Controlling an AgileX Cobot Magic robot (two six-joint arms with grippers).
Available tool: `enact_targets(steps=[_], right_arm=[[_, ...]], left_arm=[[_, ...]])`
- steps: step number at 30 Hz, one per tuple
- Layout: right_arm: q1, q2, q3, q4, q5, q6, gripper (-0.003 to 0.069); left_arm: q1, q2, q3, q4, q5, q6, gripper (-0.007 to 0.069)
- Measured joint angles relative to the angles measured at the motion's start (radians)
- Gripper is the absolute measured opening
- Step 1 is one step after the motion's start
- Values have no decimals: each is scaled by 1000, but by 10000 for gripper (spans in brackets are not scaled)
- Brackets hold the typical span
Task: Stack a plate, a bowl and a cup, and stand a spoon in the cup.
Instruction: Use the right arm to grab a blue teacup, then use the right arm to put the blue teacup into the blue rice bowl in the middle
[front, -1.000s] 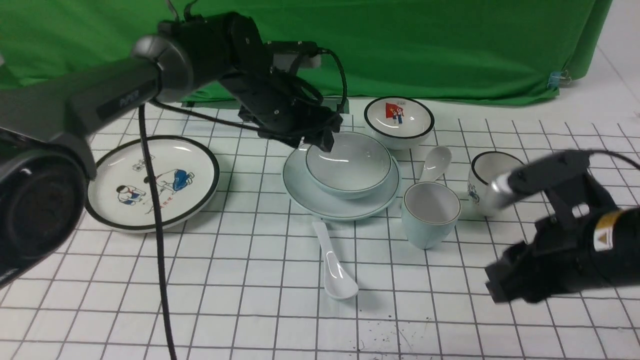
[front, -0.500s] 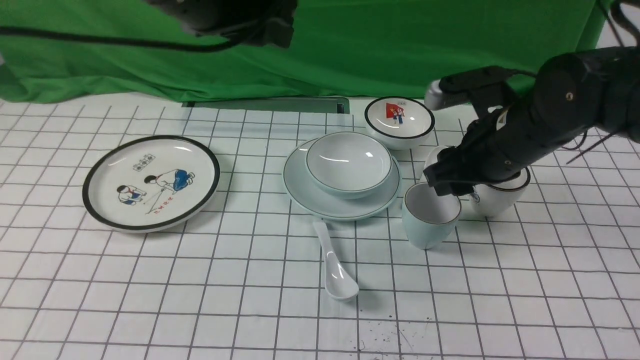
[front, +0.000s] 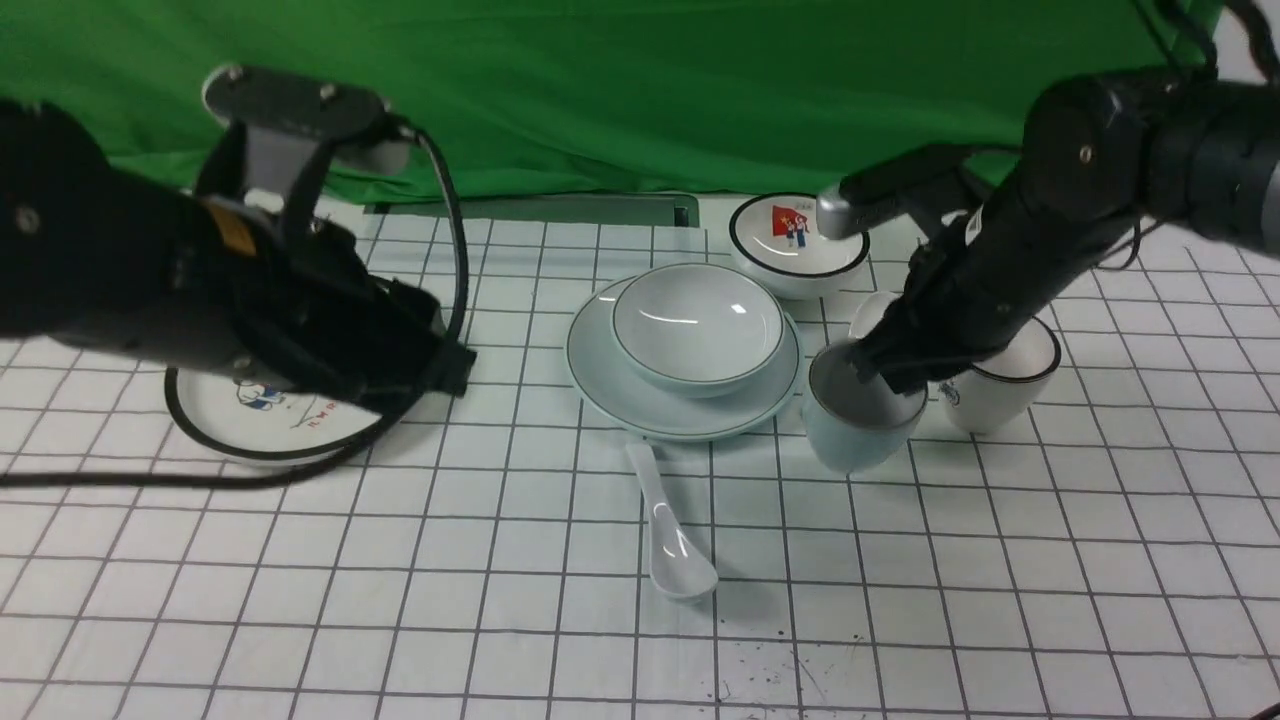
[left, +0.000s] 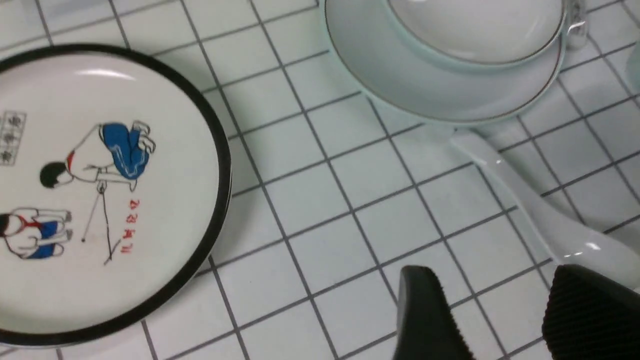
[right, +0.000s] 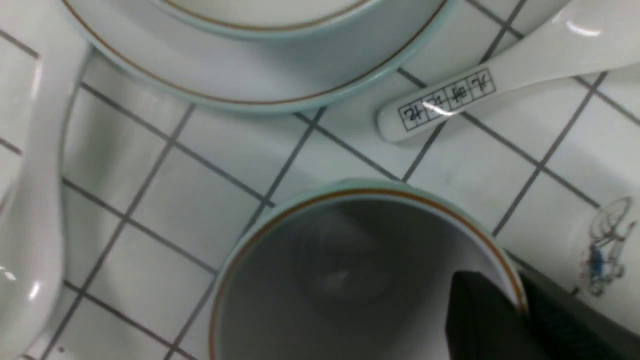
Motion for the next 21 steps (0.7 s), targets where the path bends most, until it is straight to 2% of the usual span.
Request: enact_targets(steps=[6, 13, 21], right_arm=[[48, 45, -230, 0, 10, 0, 74], [88, 326, -551, 5, 32, 38, 74], [88, 454, -666, -1, 112, 52, 76]], left_arm=[[0, 47, 48, -32, -50, 0, 296], [0, 110, 48, -90, -31, -1, 296], [0, 130, 49, -143, -43, -1, 295]])
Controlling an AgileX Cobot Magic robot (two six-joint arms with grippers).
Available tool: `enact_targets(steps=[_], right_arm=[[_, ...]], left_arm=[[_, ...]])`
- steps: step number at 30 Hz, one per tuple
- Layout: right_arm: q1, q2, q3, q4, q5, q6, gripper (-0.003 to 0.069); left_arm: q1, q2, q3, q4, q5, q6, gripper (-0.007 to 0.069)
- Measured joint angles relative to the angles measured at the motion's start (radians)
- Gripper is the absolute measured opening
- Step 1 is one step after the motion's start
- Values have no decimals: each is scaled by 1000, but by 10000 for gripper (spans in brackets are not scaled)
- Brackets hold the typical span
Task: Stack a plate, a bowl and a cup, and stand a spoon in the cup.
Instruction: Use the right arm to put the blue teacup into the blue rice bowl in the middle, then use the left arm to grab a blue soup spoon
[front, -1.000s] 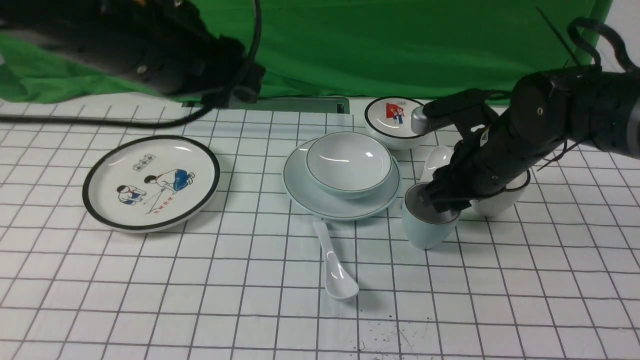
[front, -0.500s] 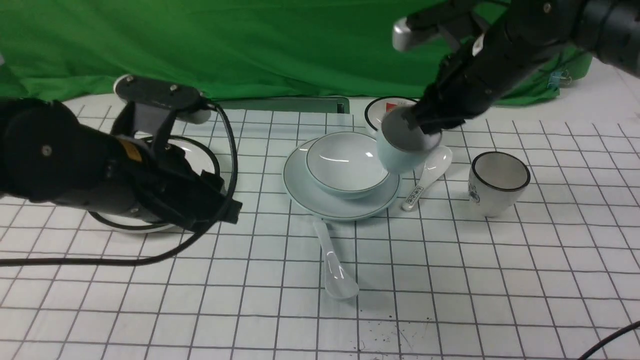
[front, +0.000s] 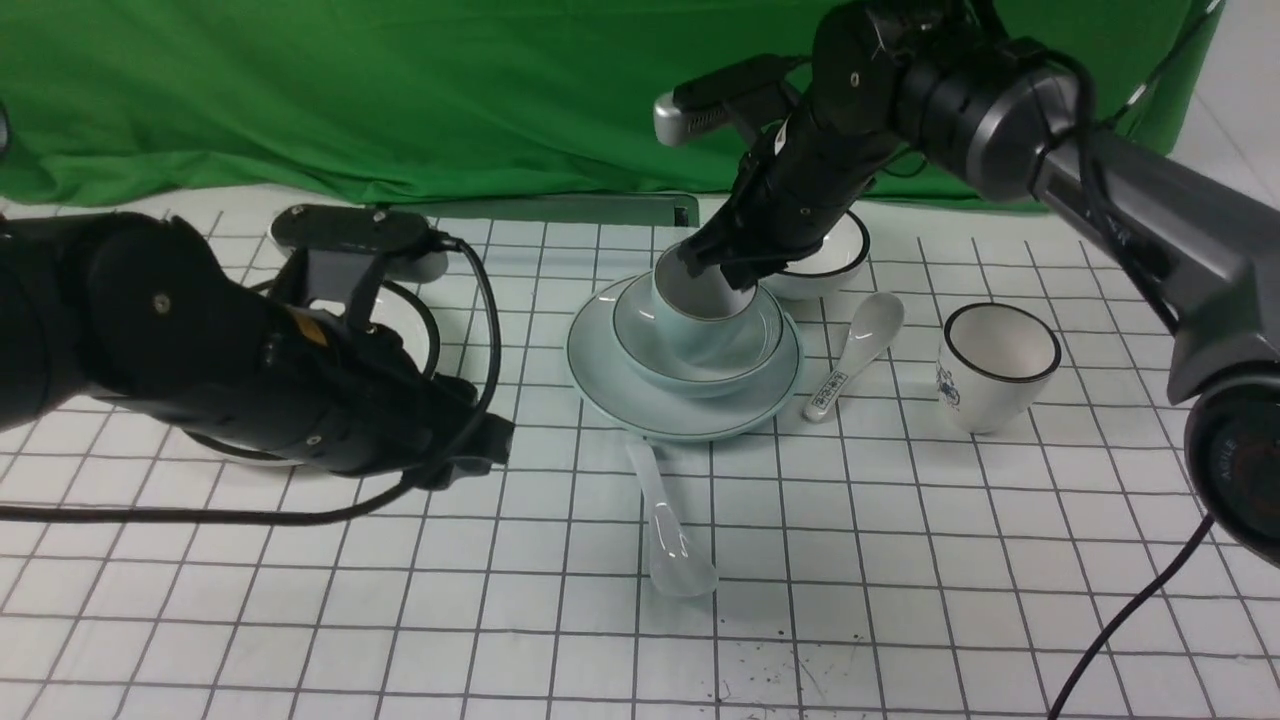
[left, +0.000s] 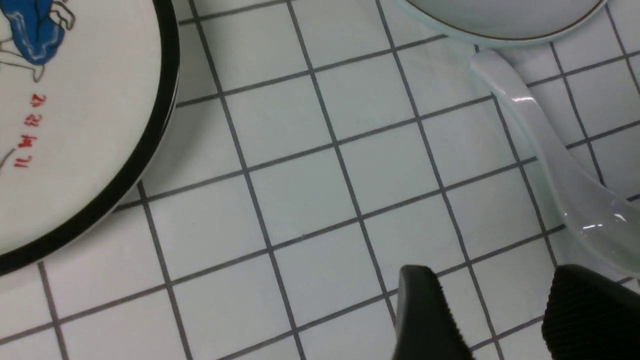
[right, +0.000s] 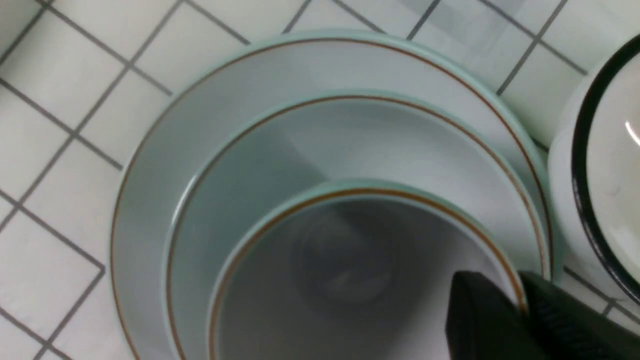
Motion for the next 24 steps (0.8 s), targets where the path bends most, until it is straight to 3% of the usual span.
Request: enact_targets(steps=[4, 10, 13, 17, 24], right_arm=[[0, 3, -3, -1, 3, 0, 123], [0, 3, -7, -1, 2, 1, 315], [0, -7, -4, -1, 6, 2, 335], [-1, -132, 93, -17, 11, 3, 341], [-1, -479, 275, -170, 79, 96, 335]], left_arm=[[-11, 34, 0, -37, -1, 0, 295], [-126, 113, -23, -30, 14, -17, 295], [-166, 142, -52, -16, 14, -69, 305], [-208, 191, -120, 28, 20, -151, 381], [-271, 338, -323, 317, 109, -420, 468]])
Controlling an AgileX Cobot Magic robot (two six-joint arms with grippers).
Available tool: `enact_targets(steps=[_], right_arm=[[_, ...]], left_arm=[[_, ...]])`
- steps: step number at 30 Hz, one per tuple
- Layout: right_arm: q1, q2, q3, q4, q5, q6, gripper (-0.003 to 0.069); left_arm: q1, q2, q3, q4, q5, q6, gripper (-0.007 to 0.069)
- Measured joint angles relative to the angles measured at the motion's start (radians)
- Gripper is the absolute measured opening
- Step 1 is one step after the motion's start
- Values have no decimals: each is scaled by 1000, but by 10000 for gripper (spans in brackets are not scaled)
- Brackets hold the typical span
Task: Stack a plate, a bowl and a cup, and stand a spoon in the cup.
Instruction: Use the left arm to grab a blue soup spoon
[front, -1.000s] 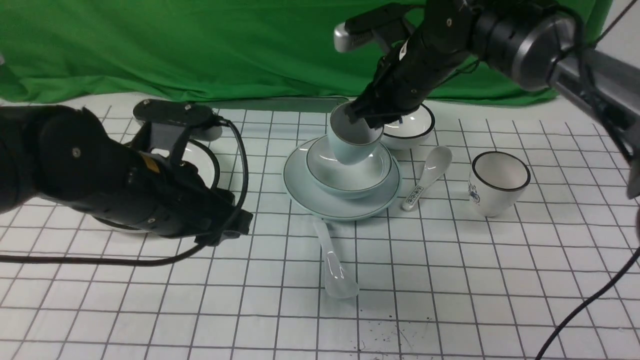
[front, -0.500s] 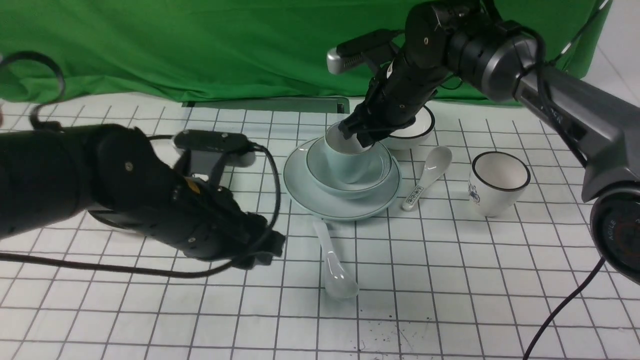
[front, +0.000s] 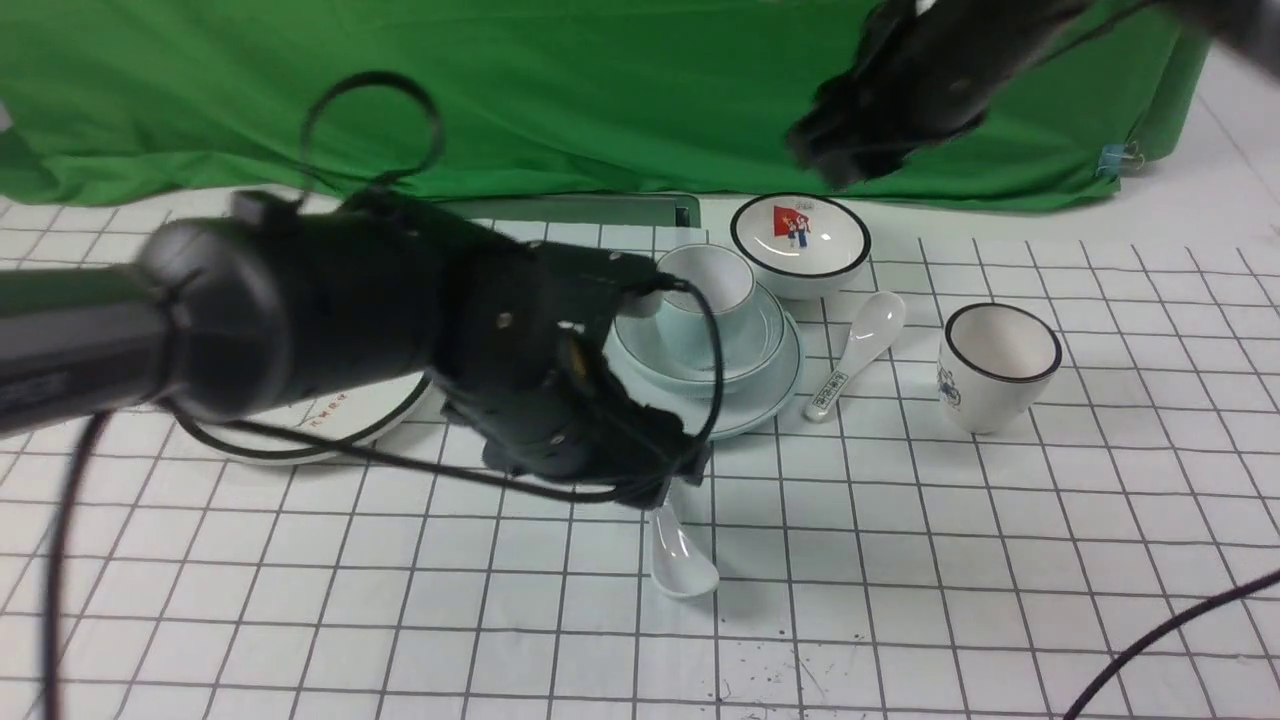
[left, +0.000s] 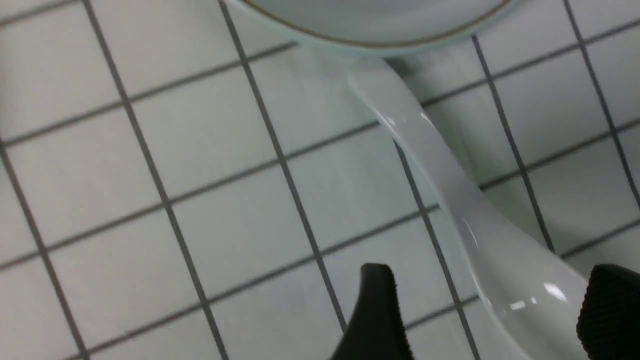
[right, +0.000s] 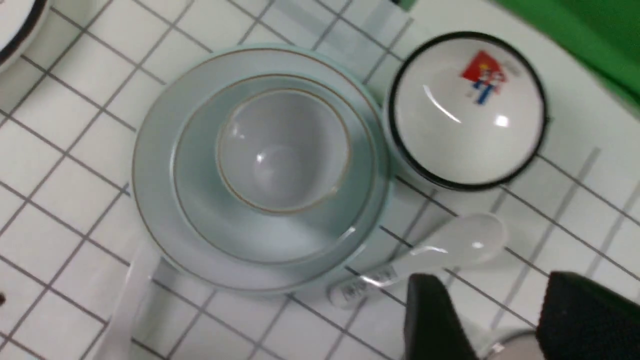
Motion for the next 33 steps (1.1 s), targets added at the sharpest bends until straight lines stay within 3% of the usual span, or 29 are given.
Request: enact_targets(steps=[7, 13, 20, 24, 28, 33], right_arm=[[0, -282, 279, -52, 53, 48, 317], [0, -514, 631, -66, -23, 74, 316], [0, -857, 996, -101, -143, 130, 316], [0, -950, 1076, -106, -180, 140, 316], [0, -1018, 1157, -123, -249, 141, 316], [0, -1031, 1234, -146, -326, 141, 313]], left_arm=[[-19, 169, -161, 60, 51, -117, 470], [-19, 226, -188, 103, 59, -207, 428], [-19, 274, -196, 69, 43, -215, 239], [-19, 275, -197, 77, 52, -212, 154], [-18, 264, -197, 97, 80, -204, 8], [-19, 168, -182, 97, 115, -148, -9]])
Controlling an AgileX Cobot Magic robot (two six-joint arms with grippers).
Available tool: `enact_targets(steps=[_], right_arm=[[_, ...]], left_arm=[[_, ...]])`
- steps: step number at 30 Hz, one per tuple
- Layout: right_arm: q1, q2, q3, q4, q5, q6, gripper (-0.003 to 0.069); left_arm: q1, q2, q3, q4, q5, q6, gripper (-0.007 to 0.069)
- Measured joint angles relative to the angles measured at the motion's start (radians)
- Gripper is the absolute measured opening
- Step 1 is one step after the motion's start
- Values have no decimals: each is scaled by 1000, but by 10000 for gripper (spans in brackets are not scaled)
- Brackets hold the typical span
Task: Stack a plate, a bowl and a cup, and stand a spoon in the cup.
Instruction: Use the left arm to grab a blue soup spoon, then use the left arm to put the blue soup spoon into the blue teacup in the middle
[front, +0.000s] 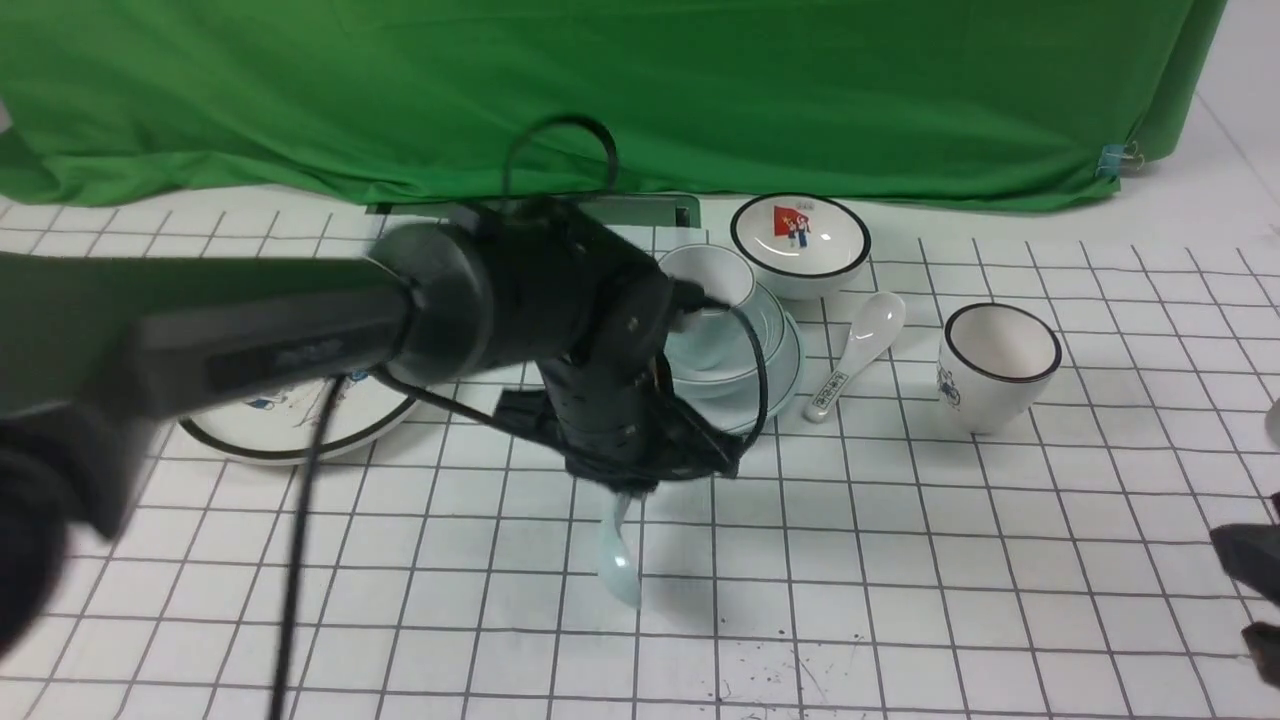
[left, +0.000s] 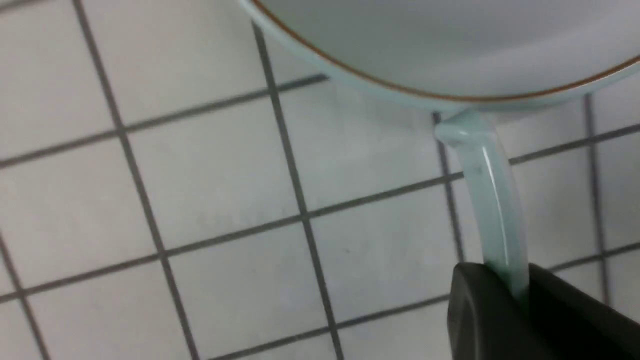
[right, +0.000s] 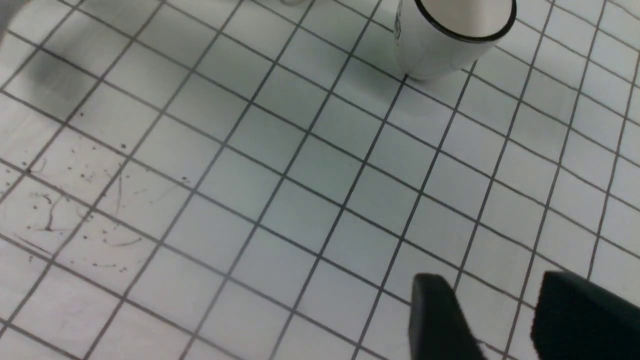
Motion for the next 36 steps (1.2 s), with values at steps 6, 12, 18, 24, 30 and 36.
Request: enact_targets(steps=[6, 12, 18, 24, 30, 36], right_arm=[[0, -2, 144, -10, -127, 0, 272], [0, -24, 229, -12, -268, 10, 222], [0, -30, 238, -15, -304, 11, 222], [0, -33, 263, -15, -317, 11, 223], [0, -34, 264, -17, -336, 11, 223], [0, -34, 269, -17, -340, 11, 223]], left_arm=[[0, -199, 20, -1, -379, 94, -9], [22, -109, 22, 54, -906, 209, -9], [82, 21, 30, 74, -1108, 260, -9], [159, 57, 31, 72, -1164, 270, -9], [159, 119, 31, 96, -1170, 270, -8], [158, 157, 31, 100, -1176, 271, 67]])
